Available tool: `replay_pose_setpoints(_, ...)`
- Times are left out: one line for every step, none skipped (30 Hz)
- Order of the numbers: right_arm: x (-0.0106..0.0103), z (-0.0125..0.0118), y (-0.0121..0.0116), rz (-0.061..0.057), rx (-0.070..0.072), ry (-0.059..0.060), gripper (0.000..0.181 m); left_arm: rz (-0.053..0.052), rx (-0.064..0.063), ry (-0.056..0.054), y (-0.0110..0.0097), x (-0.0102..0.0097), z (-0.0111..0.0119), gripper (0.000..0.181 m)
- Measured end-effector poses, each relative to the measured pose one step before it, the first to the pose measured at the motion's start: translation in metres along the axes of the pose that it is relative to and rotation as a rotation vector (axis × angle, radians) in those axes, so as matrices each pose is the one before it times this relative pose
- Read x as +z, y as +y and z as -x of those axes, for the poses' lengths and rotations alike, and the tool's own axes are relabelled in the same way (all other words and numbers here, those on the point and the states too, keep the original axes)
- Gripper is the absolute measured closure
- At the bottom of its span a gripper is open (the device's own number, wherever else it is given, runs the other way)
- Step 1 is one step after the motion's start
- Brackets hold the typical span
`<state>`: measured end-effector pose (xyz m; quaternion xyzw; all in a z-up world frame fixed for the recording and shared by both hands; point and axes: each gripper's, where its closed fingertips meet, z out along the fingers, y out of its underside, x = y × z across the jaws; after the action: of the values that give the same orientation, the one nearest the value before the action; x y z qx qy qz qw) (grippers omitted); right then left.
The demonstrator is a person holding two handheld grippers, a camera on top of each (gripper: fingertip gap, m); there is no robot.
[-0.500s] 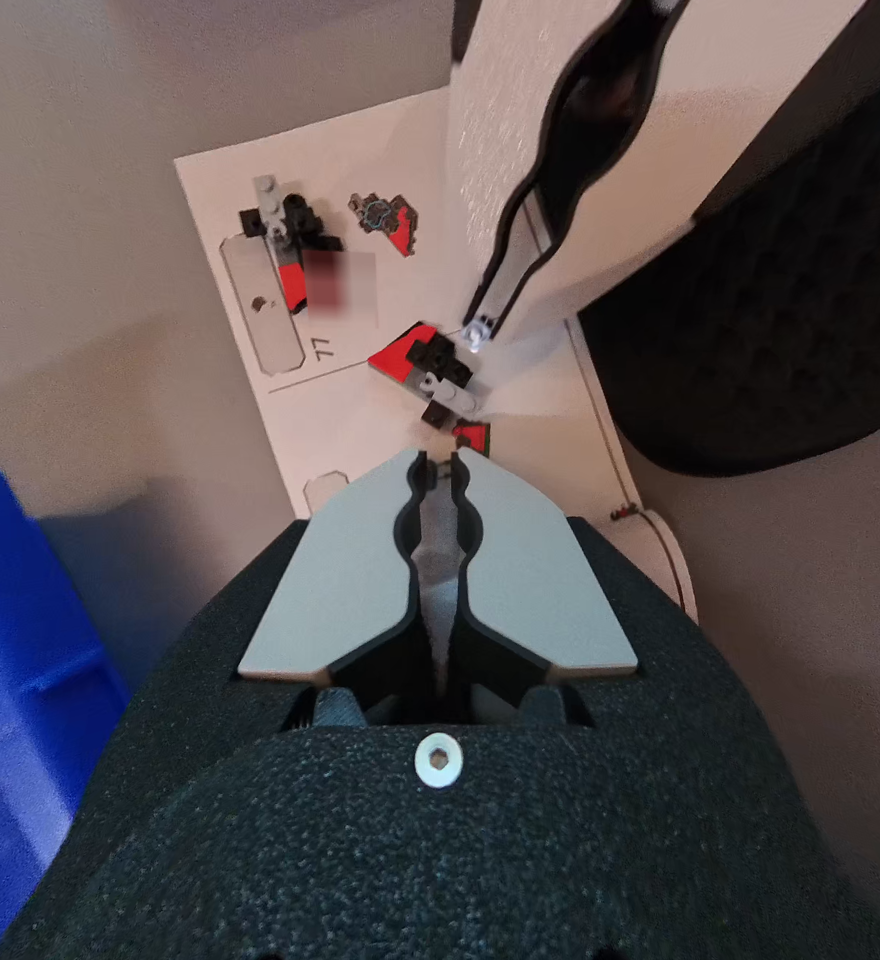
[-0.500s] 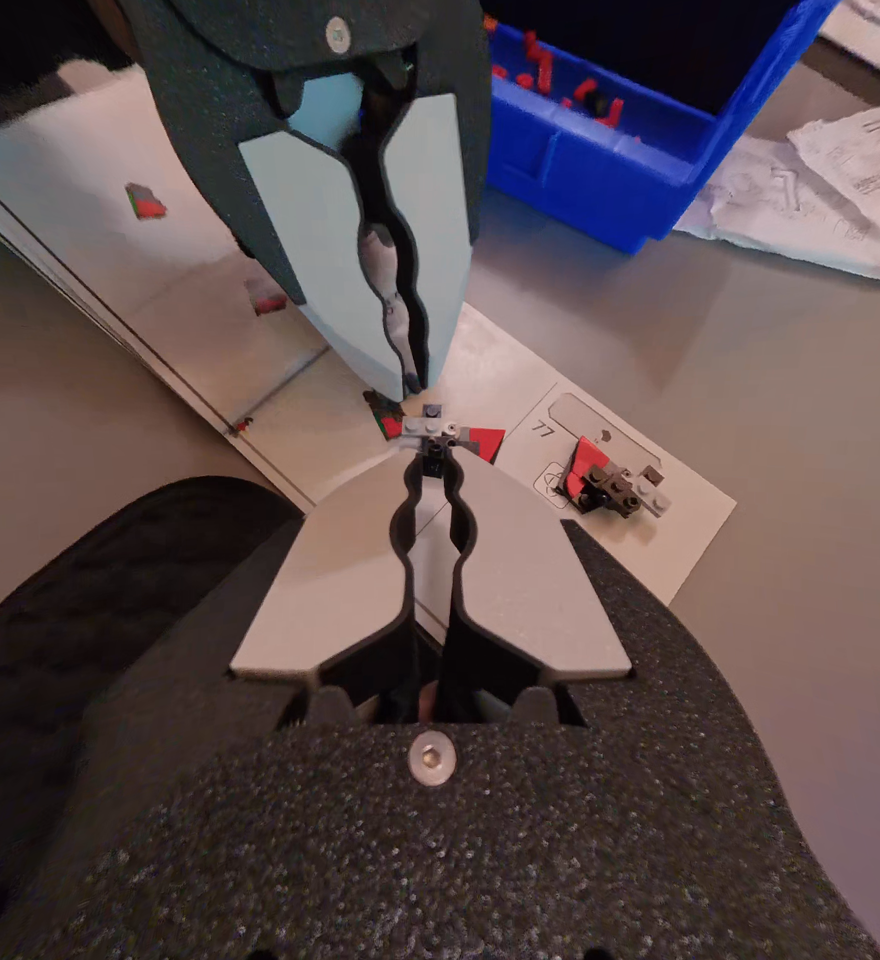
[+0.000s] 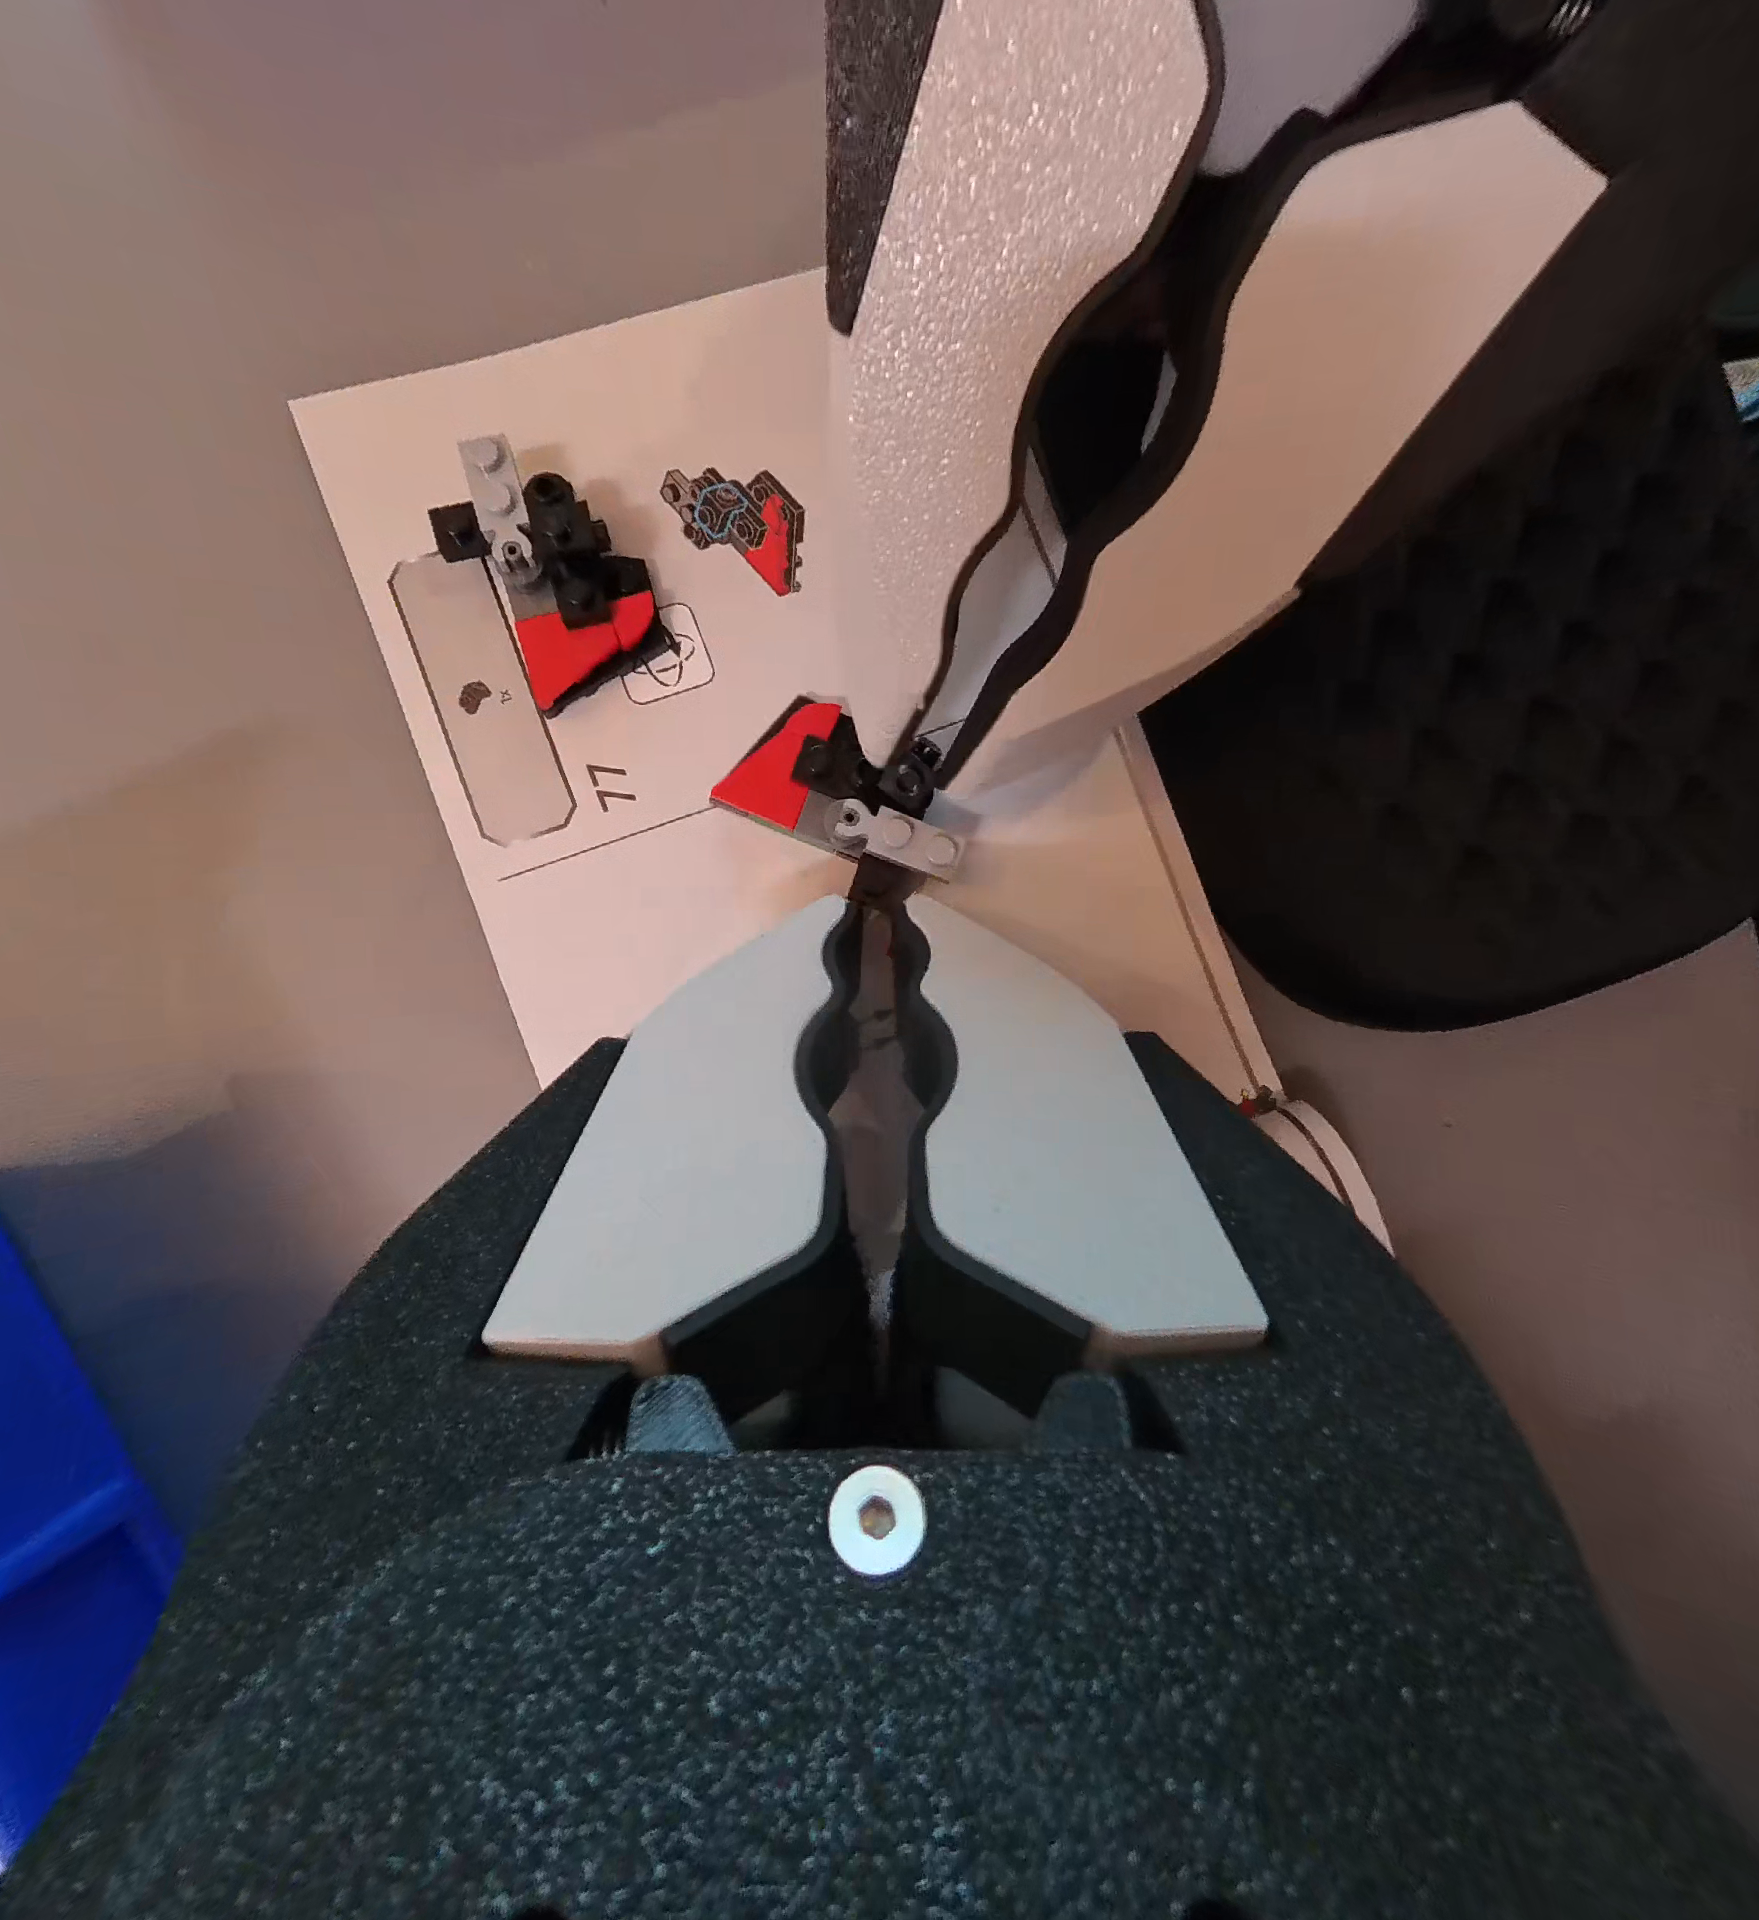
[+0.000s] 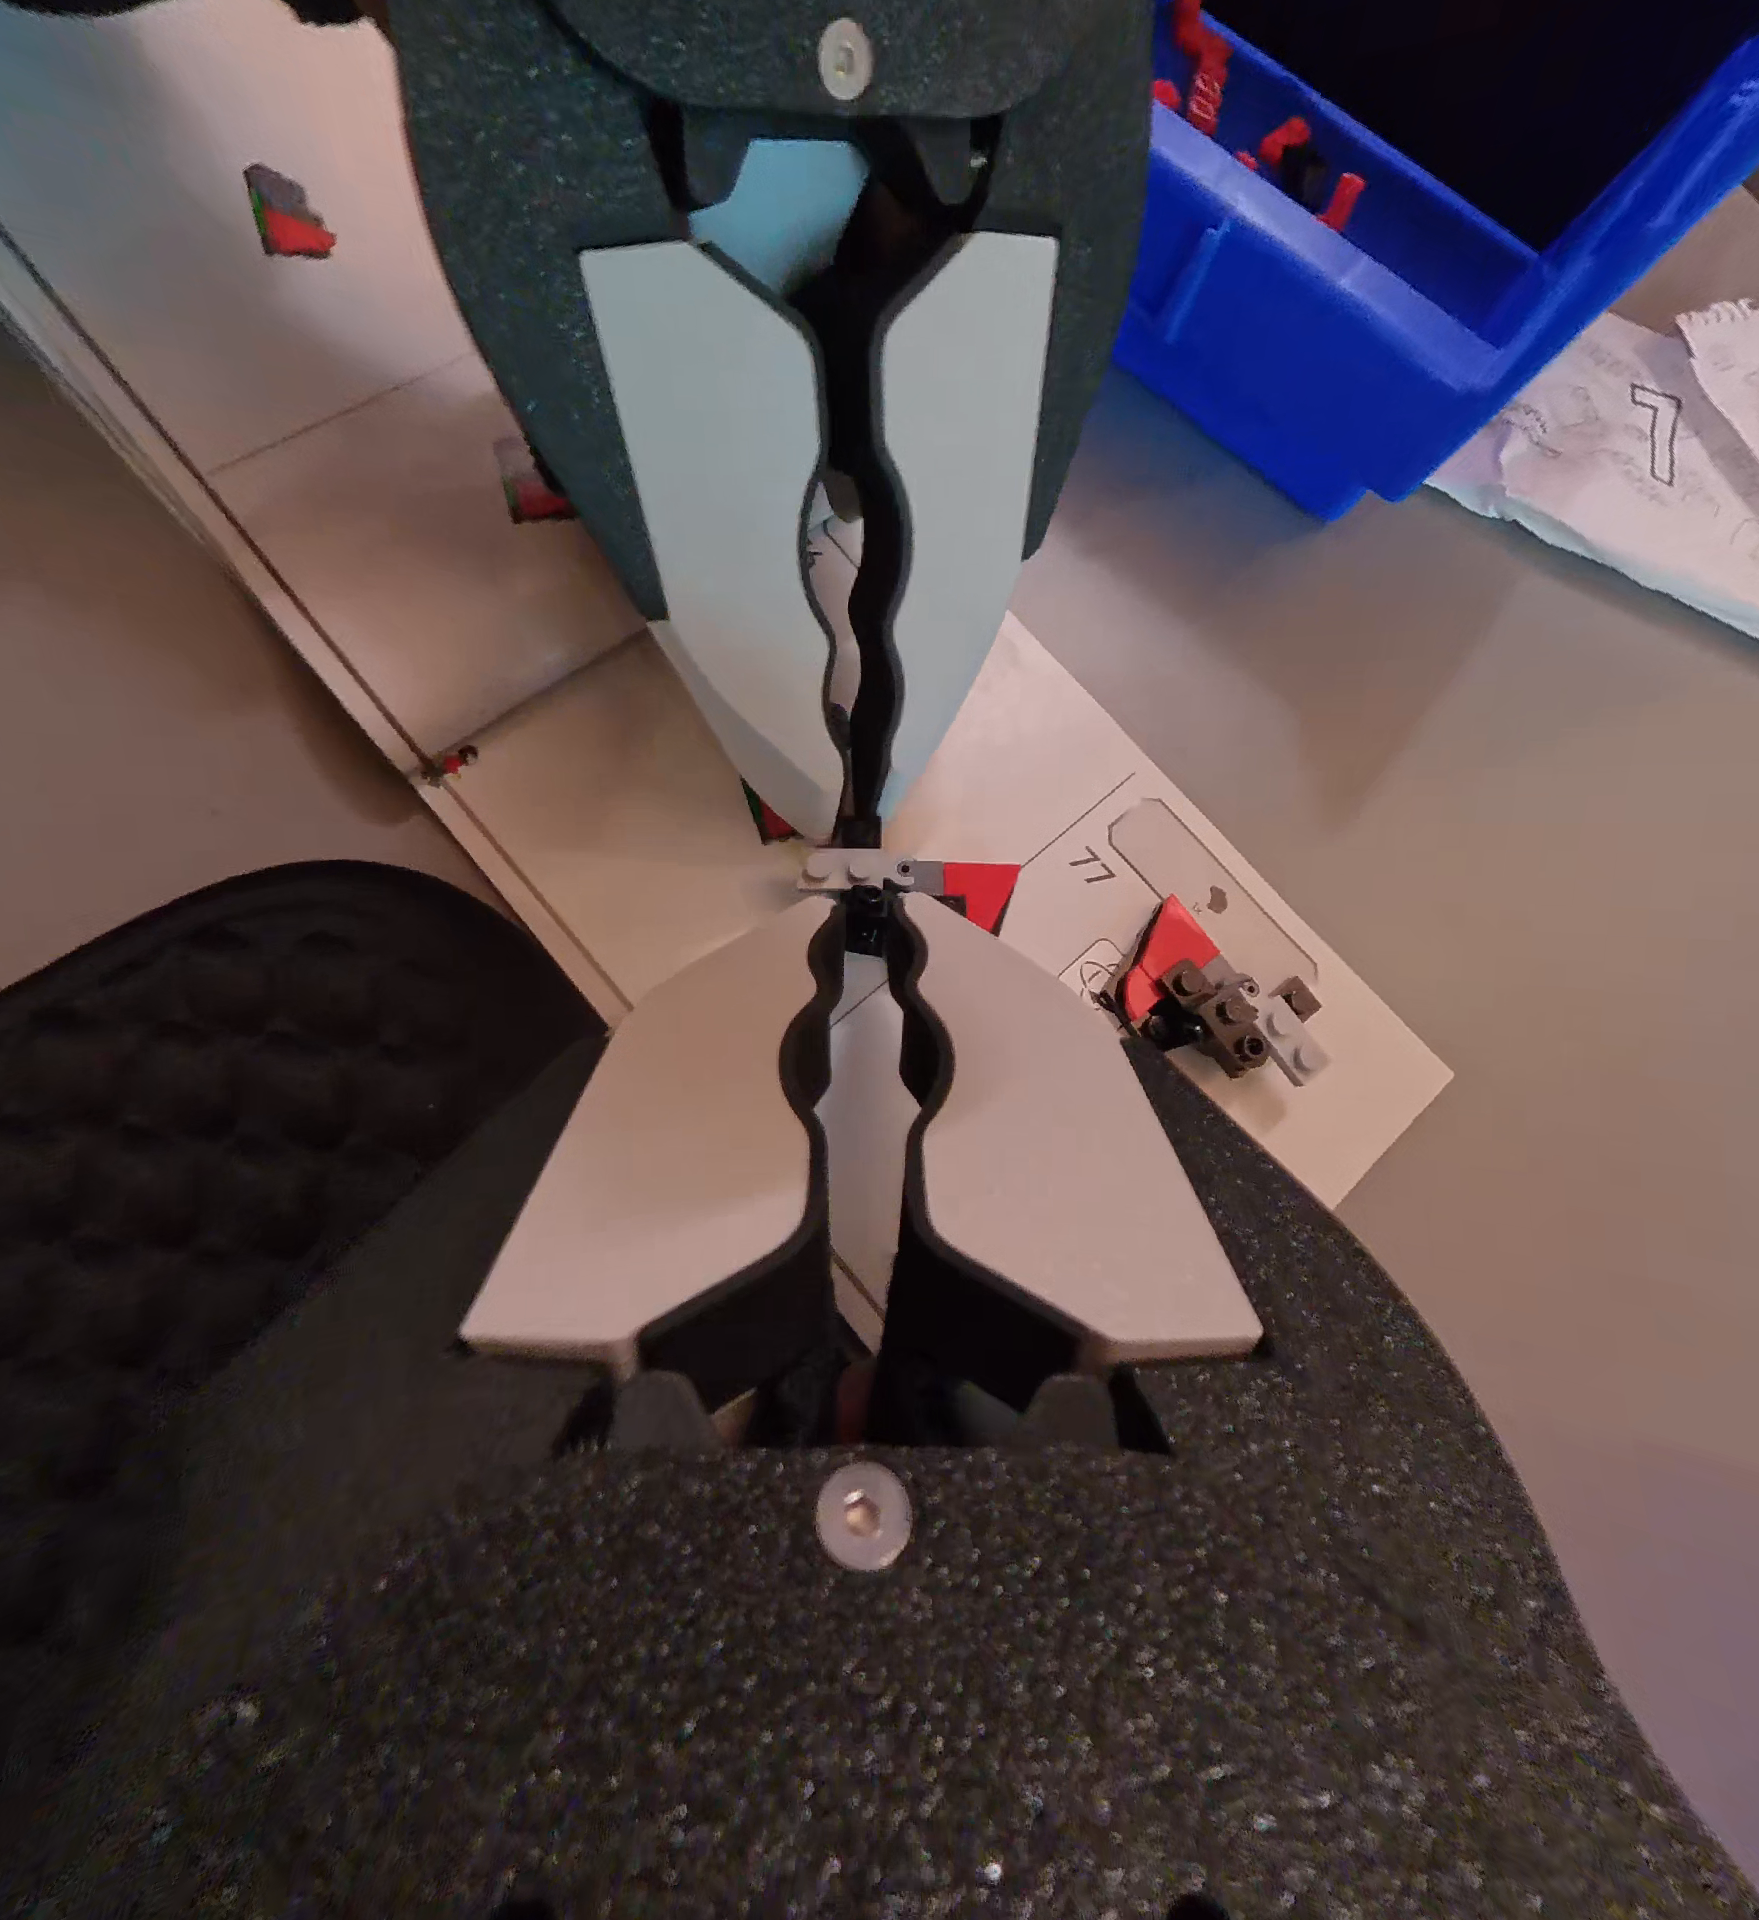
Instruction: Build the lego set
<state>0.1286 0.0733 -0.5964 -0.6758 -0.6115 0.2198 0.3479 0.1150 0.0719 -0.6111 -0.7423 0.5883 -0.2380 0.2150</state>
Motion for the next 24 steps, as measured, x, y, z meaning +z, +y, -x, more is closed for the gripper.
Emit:
replay_pose_setpoints(-0.00002, 0.00009, 0.00006, -0.0028, -0.0234, -0.006, 0.173, -0.002, -0.0084, 0.0034, -0.00019, 0.00022, -0.0001, 0.177)
replay_pose_setpoints(-0.00006, -0.00075, -0.00013, -0.0056, -0.021, 0.0023, 0.173, -0.0016, -0.0087, 0.0007, -0.0002, 0.00011, 0.00022, 0.177)
replay_pose_setpoints(0.00003, 0.0004, 0.00002, -0.0048, -0.0233, -0.0051, 0.173, -0.002, -0.0048, -0.0002, -0.00001, 0.00013, 0.00016, 0.177)
replay_pose_setpoints(-0.00007, 0.00015, 0.00018, -0.0078, -0.0272, -0.0022, 0.173, -0.0027, -0.0032, -0.0009, -0.00013, 0.00015, -0.00005, 0.177)
replay_pose_setpoints(-0.00037, -0.00084, 0.00008, -0.0082, -0.0185, 0.0028, 0.173, -0.0021, -0.0023, -0.0005, -0.00004, 0.0001, -0.00014, 0.177)
replay_pose_setpoints(-0.00071, -0.00021, 0.00059, -0.0042, -0.01, -0.0036, 0.173, -0.0023, -0.0013, 0.0034, -0.00016, 0.00032, -0.00061, 0.177)
replay_pose_setpoints(-0.00097, -0.00028, 0.00075, -0.0016, -0.0008, -0.0061, 0.173, -0.002, -0.0044, 0.0045, -0.00027, 0.00037, -0.00069, 0.178)
replay_pose_setpoints(-0.00114, -0.00094, 0.00063, -0.0045, 0.0064, -0.0029, 0.173, -0.0016, -0.0054, 0.0023, -0.00031, 0.00035, -0.00011, 0.178)
replay_pose_setpoints(-0.00079, 0.00023, 0.00021, -0.0078, 0.0042, -0.0097, 0.173, -0.001, -0.0042, 0.003, -0.00024, 0.00022, -0.00031, 0.178)
replay_pose_setpoints(-0.00011, 0.0019, 0.00032, -0.0075, -0.0056, -0.0165, 0.173, -0.001, -0.0033, 0.0041, -0.00002, 0.00031, -0.00044, 0.178)
replay_pose_setpoints(-0.00015, 0.00037, 0.00066, -0.005, -0.0125, -0.0044, 0.173, -0.0012, -0.0035, 0.0015, -0.00012, 0.00011, -0.00002, 0.179)
replay_pose_setpoints(-0.00035, -0.00121, 0.00065, -0.0082, -0.0147, 0.0044, 0.173, -0.001, -0.0033, 0.0019, 0.00012, 0.00005, 0.0, 0.179)
replay_pose_setpoints(-0.00093, -0.00171, 0.00087, -0.0095, -0.0126, 0.0021, 0.173, -0.001, -0.0043, 0.0022, 0.00002, -0.00003, -0.00003, 0.179)
replay_pose_setpoints(-0.00153, -0.00155, -0.00012, -0.0202, -0.0045, -0.005, 0.173, -0.0005, -0.0035, 0.001, -0.00001, 0.00006, -0.00006, 0.179)
replay_pose_setpoints(-0.00139, -0.00043, -0.00058, -0.0292, 0.0077, -0.0164, 0.173, -0.0003, -0.0018, -0.0008, 0.00006, 0.00004, 0.00011, 0.179)
replay_pose_setpoints(-0.00132, 0.00131, -0.00066, -0.0327, 0.0188, -0.0291, 0.173, 0.0, -0.0008, -0.0016, -0.00002, 0.00006, -0.00007, 0.179)
replay_pose_setpoints(-0.00157, 0.00027, -0.00104, -0.0285, 0.0246, -0.0193, 0.173, 0.0011, -0.0007, -0.0004, 0.00026, -0.00001, -0.00017, 0.179)
replay_pose_setpoints(-0.00186, -0.00144, -0.00238, -0.0354, 0.0227, -0.0039, 0.173, 0.0007, -0.0036, -0.0001, -0.00001, 0.00001, -0.00016, 0.179)
replay_pose_setpoints(-0.00175, -0.00008, -0.00331, -0.0316, 0.0163, -0.0125, 0.173, 0.0002, -0.0049, 0.001, 0.00004, 0.00015, -0.00007, 0.179)
replay_pose_setpoints(-0.00114, 0.00067, -0.00317, -0.0231, 0.0174, -0.0175, 0.173, -0.0004, -0.0062, 0.0015, -0.00009, 0.00006, -0.00003, 0.18)
replay_pose_setpoints(-0.00026, 0.00076, -0.00128, -0.0092, 0.0219, -0.0211, 0.173, -0.0007, -0.0079, 0.0025, -0.00006, 0.00018, 0.00016, 0.18)
replay_pose_setpoints(0.00062, -0.0004, 0.00095, 0.0072, 0.0222, -0.0155, 0.173, -0.0009, -0.0087, 0.0038, -0.00016, 0.00011, -0.00007, 0.18)
replay_pose_setpoints(0.00151, -0.00021, 0.00216, 0.0183, 0.0168, -0.0125, 0.173, -0.002, -0.0094, 0.0033, -0.00028, 0.00018, -0.00015, 0.181)
replay_pose_setpoints(0.00245, 0.00069, 0.00362, 0.0304, 0.0034, -0.0146, 0.173, -0.0032, -0.009, 0.0029, -0.00032, 0.00034, -0.00025, 0.181)
